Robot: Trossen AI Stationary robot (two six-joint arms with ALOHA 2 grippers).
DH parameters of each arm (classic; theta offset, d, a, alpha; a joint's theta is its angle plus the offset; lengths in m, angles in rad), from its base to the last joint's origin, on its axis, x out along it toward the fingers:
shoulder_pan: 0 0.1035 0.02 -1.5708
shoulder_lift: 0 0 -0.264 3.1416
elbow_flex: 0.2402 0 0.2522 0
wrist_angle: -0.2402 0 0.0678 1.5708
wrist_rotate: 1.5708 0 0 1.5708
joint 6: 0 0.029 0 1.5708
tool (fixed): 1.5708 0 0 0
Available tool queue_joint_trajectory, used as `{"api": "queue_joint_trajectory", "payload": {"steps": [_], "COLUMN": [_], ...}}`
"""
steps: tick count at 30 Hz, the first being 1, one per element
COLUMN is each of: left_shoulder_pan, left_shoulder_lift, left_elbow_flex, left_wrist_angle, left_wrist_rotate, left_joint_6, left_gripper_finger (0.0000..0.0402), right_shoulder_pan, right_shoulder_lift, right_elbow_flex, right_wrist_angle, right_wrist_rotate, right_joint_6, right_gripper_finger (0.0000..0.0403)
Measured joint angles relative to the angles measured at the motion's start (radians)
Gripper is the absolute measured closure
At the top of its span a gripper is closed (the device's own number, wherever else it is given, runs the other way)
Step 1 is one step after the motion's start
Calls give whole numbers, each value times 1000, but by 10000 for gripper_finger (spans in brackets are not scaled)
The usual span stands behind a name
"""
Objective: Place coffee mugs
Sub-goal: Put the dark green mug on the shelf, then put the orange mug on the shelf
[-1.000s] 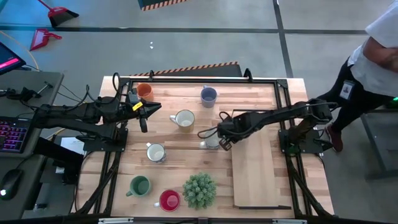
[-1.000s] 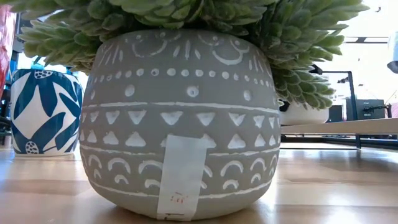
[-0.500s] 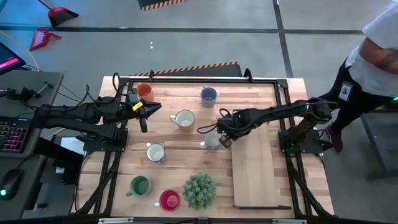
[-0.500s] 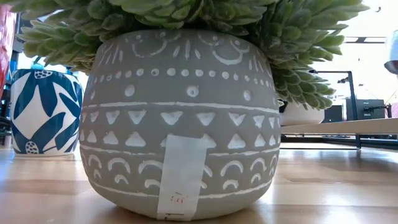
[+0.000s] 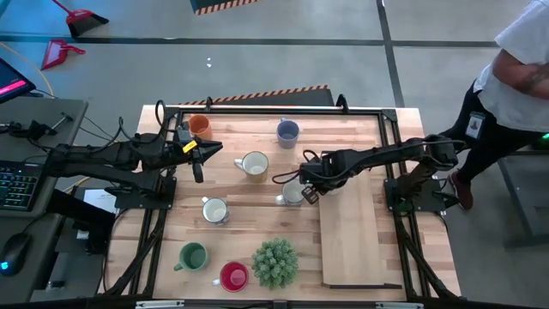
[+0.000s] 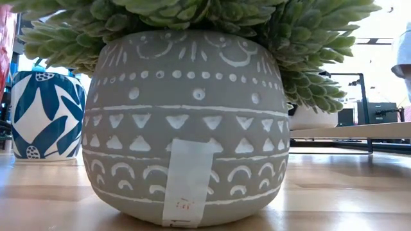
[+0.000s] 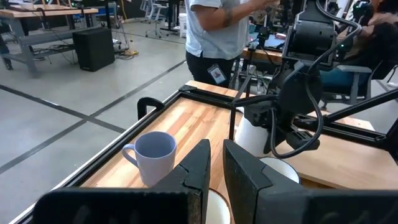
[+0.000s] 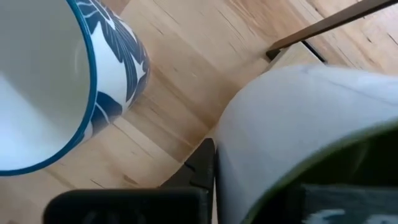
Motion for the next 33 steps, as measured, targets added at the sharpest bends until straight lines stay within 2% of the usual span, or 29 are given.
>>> {"api": "queue_joint_trajectory", "payload": {"steps": [11, 19, 25, 33], "left_shoulder_pan": [0, 0, 0, 0], "left_shoulder_lift": [0, 0, 0, 0], "left_elbow_flex": [0, 0, 0, 0], "left_wrist_angle": [0, 0, 0, -1], "left_wrist_rotate": [0, 0, 0, 0], "left_joint_6": [0, 0, 2, 19], "left_gripper_finger": [367, 367, 367, 367], "right_shoulder_pan": [1, 0, 0, 1], "right_shoulder_lift": [0, 0, 0, 0], "right_elbow_flex": [0, 7, 76, 200], "right_wrist_angle": [-9, -35, -141, -193], "right_wrist_rotate": [44, 28, 25, -7], "right_joint_6": [35, 35, 25, 0], "right_gripper_finger": [330, 285, 256, 236]}}
